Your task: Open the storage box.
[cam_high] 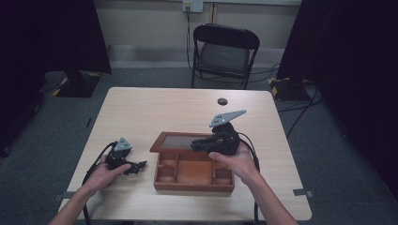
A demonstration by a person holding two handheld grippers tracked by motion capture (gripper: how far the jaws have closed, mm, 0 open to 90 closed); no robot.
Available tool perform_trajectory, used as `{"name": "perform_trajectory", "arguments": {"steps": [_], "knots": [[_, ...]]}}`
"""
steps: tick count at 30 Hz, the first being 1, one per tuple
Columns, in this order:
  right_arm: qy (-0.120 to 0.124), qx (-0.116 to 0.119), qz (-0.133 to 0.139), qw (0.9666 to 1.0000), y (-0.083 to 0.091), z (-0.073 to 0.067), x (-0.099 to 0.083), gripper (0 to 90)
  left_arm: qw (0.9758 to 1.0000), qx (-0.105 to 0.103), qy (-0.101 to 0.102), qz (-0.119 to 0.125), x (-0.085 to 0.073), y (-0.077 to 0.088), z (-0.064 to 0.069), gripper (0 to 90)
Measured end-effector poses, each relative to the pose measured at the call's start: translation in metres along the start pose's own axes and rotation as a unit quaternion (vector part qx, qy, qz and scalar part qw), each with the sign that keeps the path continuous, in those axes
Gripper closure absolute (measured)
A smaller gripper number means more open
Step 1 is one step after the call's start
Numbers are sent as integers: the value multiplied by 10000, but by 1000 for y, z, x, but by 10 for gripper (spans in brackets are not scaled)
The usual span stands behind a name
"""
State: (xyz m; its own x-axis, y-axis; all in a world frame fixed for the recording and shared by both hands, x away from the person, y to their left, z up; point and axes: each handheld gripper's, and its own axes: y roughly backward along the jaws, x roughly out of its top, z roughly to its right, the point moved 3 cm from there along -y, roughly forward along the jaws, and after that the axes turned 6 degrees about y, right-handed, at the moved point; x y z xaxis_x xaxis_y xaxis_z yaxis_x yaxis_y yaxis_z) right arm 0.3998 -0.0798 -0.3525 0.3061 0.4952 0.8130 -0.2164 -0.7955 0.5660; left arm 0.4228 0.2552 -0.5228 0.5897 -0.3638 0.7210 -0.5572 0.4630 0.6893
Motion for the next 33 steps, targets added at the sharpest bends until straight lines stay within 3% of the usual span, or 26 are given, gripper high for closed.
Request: {"name": "perform_trajectory", "arguments": {"steps": [33], "knots": [[-52, 60, 15, 10000, 4, 10, 11, 819, 10000, -2, -3, -5, 0, 0, 0, 65]]}}
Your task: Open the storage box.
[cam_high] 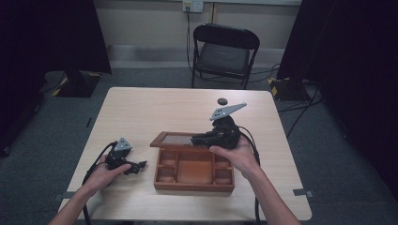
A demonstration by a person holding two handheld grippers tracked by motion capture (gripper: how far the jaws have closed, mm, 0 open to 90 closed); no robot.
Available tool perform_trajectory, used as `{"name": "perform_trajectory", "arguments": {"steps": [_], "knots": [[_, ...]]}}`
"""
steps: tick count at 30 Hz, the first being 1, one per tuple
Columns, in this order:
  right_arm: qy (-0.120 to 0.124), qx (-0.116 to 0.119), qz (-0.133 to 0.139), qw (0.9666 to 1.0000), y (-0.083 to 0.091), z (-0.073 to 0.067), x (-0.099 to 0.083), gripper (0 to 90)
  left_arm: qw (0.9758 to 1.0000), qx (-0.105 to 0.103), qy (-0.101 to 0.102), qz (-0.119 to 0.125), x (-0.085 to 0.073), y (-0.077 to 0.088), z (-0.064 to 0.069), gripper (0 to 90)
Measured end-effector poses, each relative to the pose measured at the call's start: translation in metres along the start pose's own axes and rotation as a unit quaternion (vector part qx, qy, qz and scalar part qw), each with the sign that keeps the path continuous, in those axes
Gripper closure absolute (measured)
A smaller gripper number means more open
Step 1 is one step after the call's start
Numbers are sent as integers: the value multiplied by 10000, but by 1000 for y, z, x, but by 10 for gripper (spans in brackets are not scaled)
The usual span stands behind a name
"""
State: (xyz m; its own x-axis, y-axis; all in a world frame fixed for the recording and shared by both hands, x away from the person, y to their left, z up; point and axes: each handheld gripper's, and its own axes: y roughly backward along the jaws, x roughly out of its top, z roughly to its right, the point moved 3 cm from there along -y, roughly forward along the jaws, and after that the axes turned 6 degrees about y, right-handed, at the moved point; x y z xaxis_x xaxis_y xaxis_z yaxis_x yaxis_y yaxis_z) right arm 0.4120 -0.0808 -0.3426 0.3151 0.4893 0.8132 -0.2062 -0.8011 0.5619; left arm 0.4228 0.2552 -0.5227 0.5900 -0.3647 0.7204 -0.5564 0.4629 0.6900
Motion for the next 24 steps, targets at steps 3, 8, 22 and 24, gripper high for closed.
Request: {"name": "perform_trajectory", "arguments": {"steps": [3, 8, 22, 24], "knots": [[-18, 37, 0, 10000, 0, 1, 1, 819, 10000, 1, -1, 3, 0, 0, 0, 66], [-9, 34, -40, 10000, 1, 2, 3, 819, 10000, 2, -3, 2, 0, 0, 0, 65], [-62, 67, 60, 9999, 2, 7, 7, 821, 10000, -5, -6, -12, 0, 0, 0, 65], [-75, 87, 81, 9999, 2, 8, 7, 821, 10000, 2, -5, -1, 0, 0, 0, 65]]}}
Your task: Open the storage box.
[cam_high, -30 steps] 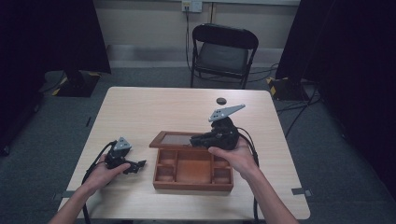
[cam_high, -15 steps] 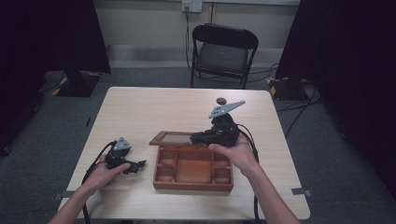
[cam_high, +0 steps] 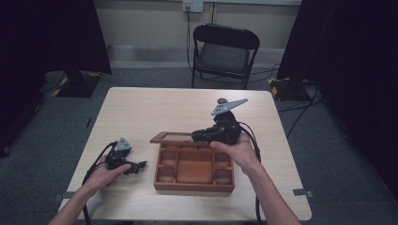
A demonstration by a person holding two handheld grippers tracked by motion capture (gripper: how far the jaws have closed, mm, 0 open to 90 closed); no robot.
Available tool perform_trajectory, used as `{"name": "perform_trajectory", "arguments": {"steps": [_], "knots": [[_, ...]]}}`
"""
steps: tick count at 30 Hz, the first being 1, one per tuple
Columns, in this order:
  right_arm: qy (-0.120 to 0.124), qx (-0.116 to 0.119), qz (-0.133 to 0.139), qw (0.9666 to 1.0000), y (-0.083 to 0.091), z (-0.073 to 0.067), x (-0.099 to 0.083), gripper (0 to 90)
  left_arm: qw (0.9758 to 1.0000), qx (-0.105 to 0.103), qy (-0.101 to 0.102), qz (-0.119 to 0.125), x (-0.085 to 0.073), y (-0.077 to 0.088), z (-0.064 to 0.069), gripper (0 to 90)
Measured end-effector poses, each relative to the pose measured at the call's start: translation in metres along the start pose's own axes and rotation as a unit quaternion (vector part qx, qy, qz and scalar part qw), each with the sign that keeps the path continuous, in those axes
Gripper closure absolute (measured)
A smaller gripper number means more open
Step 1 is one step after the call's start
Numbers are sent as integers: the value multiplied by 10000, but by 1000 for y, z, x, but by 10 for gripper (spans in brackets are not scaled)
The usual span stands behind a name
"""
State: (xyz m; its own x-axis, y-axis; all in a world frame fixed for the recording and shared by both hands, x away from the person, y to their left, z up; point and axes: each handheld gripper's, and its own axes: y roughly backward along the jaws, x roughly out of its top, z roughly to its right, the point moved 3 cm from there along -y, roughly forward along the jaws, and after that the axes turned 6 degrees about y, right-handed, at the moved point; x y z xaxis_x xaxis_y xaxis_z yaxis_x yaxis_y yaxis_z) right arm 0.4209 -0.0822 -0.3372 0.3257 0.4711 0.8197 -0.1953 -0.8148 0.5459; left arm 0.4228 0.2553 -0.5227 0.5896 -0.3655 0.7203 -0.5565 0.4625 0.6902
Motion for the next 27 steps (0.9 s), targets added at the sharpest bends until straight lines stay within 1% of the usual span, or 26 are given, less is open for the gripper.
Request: {"name": "perform_trajectory", "arguments": {"steps": [9, 10, 17, 19, 21, 27], "knots": [[-23, -14, 80, 10000, 1, 2, 1, 822, 10000, 2, -11, -8, 0, 0, 0, 65], [-20, -13, 80, 10000, 1, 2, 1, 822, 10000, -7, 20, 4, 0, 0, 0, 65], [-27, -9, 78, 10000, 1, 1, 0, 822, 10000, 2, -13, -11, 0, 0, 0, 65], [-26, -11, 77, 10000, 1, 1, 0, 822, 10000, -8, 21, 4, 0, 0, 0, 65], [-23, -8, 79, 10000, 1, 1, 0, 822, 10000, 1, -13, -9, 0, 0, 0, 65], [-26, 3, 94, 10000, 1, 1, 0, 823, 10000, 2, -14, -11, 0, 0, 0, 66]]}}
